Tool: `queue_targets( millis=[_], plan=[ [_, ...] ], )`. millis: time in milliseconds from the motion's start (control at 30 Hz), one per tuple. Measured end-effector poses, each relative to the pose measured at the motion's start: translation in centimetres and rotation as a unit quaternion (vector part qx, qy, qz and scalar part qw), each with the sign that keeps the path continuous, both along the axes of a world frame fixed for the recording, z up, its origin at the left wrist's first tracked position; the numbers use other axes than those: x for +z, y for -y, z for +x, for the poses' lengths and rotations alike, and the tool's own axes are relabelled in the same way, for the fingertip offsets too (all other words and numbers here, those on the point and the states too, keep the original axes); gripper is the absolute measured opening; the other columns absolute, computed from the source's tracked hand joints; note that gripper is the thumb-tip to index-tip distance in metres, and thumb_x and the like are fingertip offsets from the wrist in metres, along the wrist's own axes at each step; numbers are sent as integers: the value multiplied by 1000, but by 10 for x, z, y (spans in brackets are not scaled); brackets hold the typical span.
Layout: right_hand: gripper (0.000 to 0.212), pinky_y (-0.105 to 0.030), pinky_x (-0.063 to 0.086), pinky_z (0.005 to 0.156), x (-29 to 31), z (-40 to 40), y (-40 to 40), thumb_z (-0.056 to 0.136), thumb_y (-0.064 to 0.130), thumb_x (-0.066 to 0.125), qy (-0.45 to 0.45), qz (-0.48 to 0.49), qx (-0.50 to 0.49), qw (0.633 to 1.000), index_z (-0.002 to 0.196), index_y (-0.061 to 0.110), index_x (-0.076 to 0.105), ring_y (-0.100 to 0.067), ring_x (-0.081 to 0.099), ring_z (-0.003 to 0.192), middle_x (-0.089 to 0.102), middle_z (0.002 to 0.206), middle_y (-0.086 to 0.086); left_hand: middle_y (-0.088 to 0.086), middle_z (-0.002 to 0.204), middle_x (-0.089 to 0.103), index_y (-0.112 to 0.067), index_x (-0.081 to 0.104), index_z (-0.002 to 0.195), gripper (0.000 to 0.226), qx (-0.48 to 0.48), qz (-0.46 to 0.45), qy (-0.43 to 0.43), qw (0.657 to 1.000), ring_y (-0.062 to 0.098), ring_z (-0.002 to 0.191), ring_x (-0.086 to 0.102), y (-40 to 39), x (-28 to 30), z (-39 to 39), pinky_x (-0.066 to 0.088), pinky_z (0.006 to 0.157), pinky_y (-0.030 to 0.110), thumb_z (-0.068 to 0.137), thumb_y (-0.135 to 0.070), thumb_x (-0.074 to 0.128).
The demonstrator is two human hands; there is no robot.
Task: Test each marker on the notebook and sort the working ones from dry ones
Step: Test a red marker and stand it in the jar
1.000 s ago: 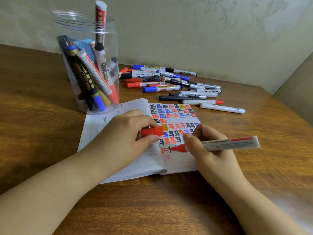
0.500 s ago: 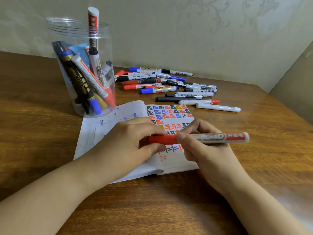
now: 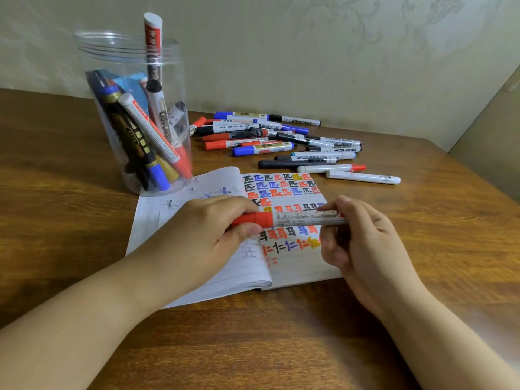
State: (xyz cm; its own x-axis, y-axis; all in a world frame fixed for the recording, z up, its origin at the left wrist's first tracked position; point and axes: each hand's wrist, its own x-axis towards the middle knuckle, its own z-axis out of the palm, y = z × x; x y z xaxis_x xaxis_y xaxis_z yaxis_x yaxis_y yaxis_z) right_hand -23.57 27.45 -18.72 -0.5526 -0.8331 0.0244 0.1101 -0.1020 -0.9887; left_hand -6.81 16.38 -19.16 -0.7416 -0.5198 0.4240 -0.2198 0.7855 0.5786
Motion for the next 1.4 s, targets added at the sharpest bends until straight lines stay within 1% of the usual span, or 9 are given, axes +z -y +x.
queue_targets(
  millis=[167, 300, 567, 733, 867, 933, 1167, 1267, 1400],
  plan=[
    [37, -22, 23, 38, -4, 2, -2, 101, 18, 33, 22, -19, 11, 1000, 70, 9, 53, -12, 29, 34, 45, 43, -7, 2, 85, 70, -11, 67, 93, 26, -4, -61, 40, 997, 6, 100, 48, -3, -3, 0, 31, 72, -10, 80, -30, 57],
    [53, -24, 27, 40, -5, 5, 1, 101, 19, 34, 40, -36, 19, 998, 55, 21, 60, -15, 33, 37, 49, 46, -11, -10, 83, 63, -11, 68, 92, 23, -8, -60, 11, 998, -3, 88, 49, -1, -1, 0, 30, 73, -8, 78, -27, 59],
    [39, -23, 30, 40, -3, 6, -1, 100, 21, 36, 20, -40, 8, 999, 68, 12, 56, -16, 36, 38, 51, 47, -11, -11, 89, 64, -15, 66, 98, 20, 17, -39, -6, 999, -3, 79, 54, -5, -1, -3, 34, 72, -5, 84, -28, 61],
    [38, -21, 41, 49, 5, 9, -4, 80, 45, 46, 17, -50, 34, 998, 93, 12, 60, -13, 48, 55, 57, 56, -3, -17, 96, 50, -24, 57, 101, 14, 38, -38, 31, 998, -5, 85, 46, 2, 6, -2, 37, 72, 6, 88, -27, 56],
    [39, -21, 39, 50, 30, 18, -14, 79, 46, 46, -89, -9, 77, 993, 96, 14, 62, -10, 45, 55, 54, 60, 0, -11, 99, 52, -22, 60, 106, 20, 92, -107, 43, 989, 7, 91, 51, -5, 28, 26, 42, 78, 24, 87, -28, 58],
    [28, -21, 38, 49, 44, 30, -16, 85, 38, 49, -164, 0, 107, 981, 95, 16, 63, -10, 45, 54, 56, 59, 2, -14, 101, 50, -25, 59, 112, 25, 135, -122, 58, 982, 6, 89, 50, -14, 39, 54, 41, 73, 20, 88, -32, 56],
    [11, -13, 41, 51, 57, 140, -6, 91, 24, 57, -376, -168, 246, 878, 94, 23, 67, -7, 58, 52, 67, 65, 4, -16, 84, 50, -27, 58, 105, 27, 383, -211, 121, 891, 7, 73, 52, -77, 39, 220, 36, 57, 16, 87, -44, 48],
    [12, -8, 38, 52, 51, 215, 2, 90, 30, 59, -490, -255, 299, 778, 95, 22, 66, -1, 56, 56, 61, 64, 15, -7, 86, 56, -24, 52, 98, 28, 467, -204, 180, 842, 18, 74, 58, -124, 25, 303, 48, 58, 33, 85, -45, 39],
    [13, -11, 39, 53, 26, 333, 3, 90, 29, 58, -537, -327, 407, 663, 98, 19, 62, 1, 56, 59, 59, 72, 18, -1, 77, 61, -17, 54, 86, 17, 586, -193, 270, 739, 24, 60, 60, -199, 0, 396, 34, 47, 24, 78, -26, 65]
  ],
)
